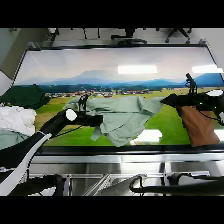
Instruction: Fold the shirts.
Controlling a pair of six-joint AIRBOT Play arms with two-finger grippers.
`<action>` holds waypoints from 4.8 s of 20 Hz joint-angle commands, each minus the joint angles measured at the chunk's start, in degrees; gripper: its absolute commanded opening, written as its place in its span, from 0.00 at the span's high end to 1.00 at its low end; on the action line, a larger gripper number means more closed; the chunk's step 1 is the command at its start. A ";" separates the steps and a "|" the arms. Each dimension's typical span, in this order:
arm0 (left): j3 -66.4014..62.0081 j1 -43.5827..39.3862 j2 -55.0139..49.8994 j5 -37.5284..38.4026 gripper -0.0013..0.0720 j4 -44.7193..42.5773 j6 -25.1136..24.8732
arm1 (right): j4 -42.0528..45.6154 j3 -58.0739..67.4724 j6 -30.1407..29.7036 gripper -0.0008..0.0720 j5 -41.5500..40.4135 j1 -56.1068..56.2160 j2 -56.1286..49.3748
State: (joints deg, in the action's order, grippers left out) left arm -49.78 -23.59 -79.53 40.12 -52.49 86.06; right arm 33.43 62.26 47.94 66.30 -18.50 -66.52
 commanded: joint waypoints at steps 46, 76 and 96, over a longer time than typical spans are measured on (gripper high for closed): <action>-46.84 29.44 -24.37 20.04 0.02 -4.98 -14.05 | 10.86 52.04 12.07 0.64 -4.98 11.04 -32.83; -28.24 40.24 -25.38 38.99 0.97 -10.45 -15.56 | 20.37 -17.14 24.70 0.44 1.44 2.34 1.88; -69.24 44.30 16.94 37.40 0.97 19.56 -16.55 | -2.56 33.81 2.58 0.96 -7.39 -6.80 33.86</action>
State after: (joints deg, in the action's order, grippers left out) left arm -113.16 17.04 -73.14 84.23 -35.99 68.84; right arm 30.30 86.21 51.70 62.98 -21.04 -39.77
